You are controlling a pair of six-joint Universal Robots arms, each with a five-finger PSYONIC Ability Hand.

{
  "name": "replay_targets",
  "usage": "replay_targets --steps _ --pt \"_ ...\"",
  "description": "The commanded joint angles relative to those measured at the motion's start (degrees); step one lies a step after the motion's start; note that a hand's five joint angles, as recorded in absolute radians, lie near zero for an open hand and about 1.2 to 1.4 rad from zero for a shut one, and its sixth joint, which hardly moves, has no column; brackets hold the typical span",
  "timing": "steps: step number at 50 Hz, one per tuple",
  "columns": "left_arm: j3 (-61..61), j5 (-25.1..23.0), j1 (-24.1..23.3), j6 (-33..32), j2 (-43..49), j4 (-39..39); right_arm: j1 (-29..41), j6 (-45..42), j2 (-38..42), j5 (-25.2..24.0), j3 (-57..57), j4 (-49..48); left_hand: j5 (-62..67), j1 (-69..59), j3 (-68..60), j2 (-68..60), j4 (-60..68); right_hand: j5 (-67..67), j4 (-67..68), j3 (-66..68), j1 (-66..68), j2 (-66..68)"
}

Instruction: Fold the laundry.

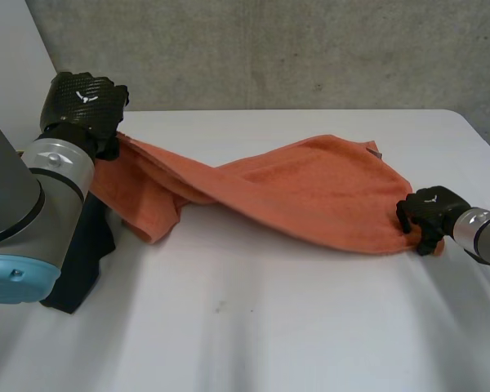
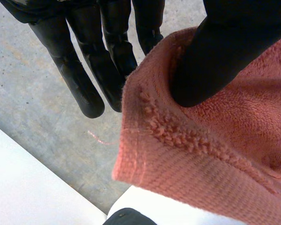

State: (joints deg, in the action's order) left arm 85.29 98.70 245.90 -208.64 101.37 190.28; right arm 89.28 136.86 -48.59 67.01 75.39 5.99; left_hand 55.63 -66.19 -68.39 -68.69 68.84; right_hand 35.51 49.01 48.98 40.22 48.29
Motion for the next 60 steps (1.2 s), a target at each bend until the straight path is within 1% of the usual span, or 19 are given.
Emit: replay_targets --steps 1,9,11,13,19,21,25,26,29,30,32,34,37,40,43,49,52,56,60 --pt "0.0 0.0 0.0 0.1 0.1 0.0 0.0 1.3 1.1 0.2 -2.6 0.1 14.4 -13.8 -11.6 -11.3 11.2 11.0 7.5 7.5 16.3 8.2" --pt "0.0 0.0 0.0 0.1 0.3 0.0 0.7 1.6 2.3 0.7 -4.0 0.5 14.4 -13.8 -11.6 -11.3 11.2 11.2 7.7 7.7 16.5 8.4" --pt "0.0 0.0 0.0 0.1 0.4 0.0 0.8 1.7 2.4 0.7 -3.9 0.6 14.4 -13.8 -11.6 -11.3 11.2 18.9 15.4 15.4 24.2 16.1" --pt "0.0 0.0 0.0 0.2 0.5 0.0 0.7 1.7 2.4 0.8 -4.0 0.6 14.4 -13.8 -11.6 -11.3 11.2 34.0 30.5 30.5 39.2 31.2" --pt "0.3 0.1 -0.2 0.1 0.7 -0.4 0.5 1.2 0.0 1.0 -3.6 2.2 14.4 -13.8 -11.6 -11.3 11.2 34.5 31.0 31.0 39.8 31.7" --pt "1.3 -0.1 -0.2 -0.4 0.7 -1.1 0.4 1.0 -2.1 1.0 -3.5 3.6 14.4 -13.8 -11.6 -11.3 11.2 34.5 31.0 31.0 39.8 31.7" --pt "2.8 -0.4 -0.1 -1.1 0.2 -3.6 -0.2 -0.7 -10.5 1.1 -3.8 10.7 14.4 -13.8 -11.6 -11.3 11.2 34.5 31.0 31.0 39.8 31.7" --pt "2.9 -0.4 -0.1 -1.3 0.1 -4.3 -1.4 -2.5 -13.1 1.0 -3.9 15.1 14.4 -13.8 -11.6 -11.3 11.2 34.5 31.0 31.0 39.8 31.7" --pt "4.1 -0.4 -0.1 -3.3 0.0 -8.3 -4.9 -6.5 -16.1 1.0 -3.7 22.3 14.4 -13.8 -11.6 -11.3 11.2 34.5 31.0 31.0 39.8 31.7" --pt "4.4 -0.4 -0.1 -4.1 0.0 -9.4 -7.1 -9.7 -17.6 1.2 -3.5 27.0 14.4 -13.8 -11.6 -11.3 11.2 34.5 31.0 31.0 39.8 31.7" --pt "5.8 -0.4 -0.2 -7.2 -0.3 -12.7 -8.7 -13.0 -19.6 1.6 -3.0 31.4 14.4 -13.8 -11.6 -11.3 11.2 34.5 31.0 31.0 39.8 31.7" --pt "6.9 -0.4 -0.2 -9.3 -0.8 -14.8 -10.3 -17.8 -23.2 3.6 -1.1 37.2 14.4 -13.8 -11.6 -11.3 11.2 34.5 31.0 31.0 39.8 31.7" --pt "10.4 -0.4 -0.6 -13.9 -2.6 -19.5 -11.4 -21.2 -26.9 4.6 1.2 40.7 14.4 -13.8 -11.6 -11.3 11.2 34.5 31.0 31.0 39.8 31.7" --pt "14.2 -0.9 -1.1 -18.1 -3.4 -23.7 -13.7 -22.1 -31.5 3.3 3.6 40.4 14.4 -13.8 -11.6 -11.3 11.2 34.5 31.0 31.0 39.8 31.7" --pt "15.6 -2.0 -1.4 -20.0 -3.5 -25.0 -16.3 -23.2 -33.8 1.1 6.3 39.6 14.4 -13.8 -11.6 -11.3 11.2 34.5 31.0 31.0 39.8 31.7" --pt "14.7 -4.7 -1.2 -20.3 -2.7 -23.6 -18.1 -27.7 -33.5 1.1 11.5 38.7 14.4 -13.8 -11.6 -11.3 11.2 34.5 31.0 31.0 39.8 31.7" --pt "12.9 -4.8 -1.3 -20.3 -1.0 -19.6 -17.7 -27.7 -33.0 1.5 11.6 36.8 14.4 -13.8 -11.6 -11.3 11.2 34.5 31.0 31.0 39.8 31.7" --pt "9.9 -4.7 -1.3 -20.8 4.6 -12.3 -15.6 -23.9 -28.0 2.0 10.1 31.5 14.4 -13.8 -11.6 -11.3 11.2 34.5 31.0 31.0 39.8 31.7" --pt "4.6 -4.3 -1.3 -21.0 11.4 -5.6 -11.9 -16.6 -22.4 2.7 6.7 25.6 14.4 -13.8 -11.6 -11.3 11.2 34.5 31.0 31.0 39.8 31.7"
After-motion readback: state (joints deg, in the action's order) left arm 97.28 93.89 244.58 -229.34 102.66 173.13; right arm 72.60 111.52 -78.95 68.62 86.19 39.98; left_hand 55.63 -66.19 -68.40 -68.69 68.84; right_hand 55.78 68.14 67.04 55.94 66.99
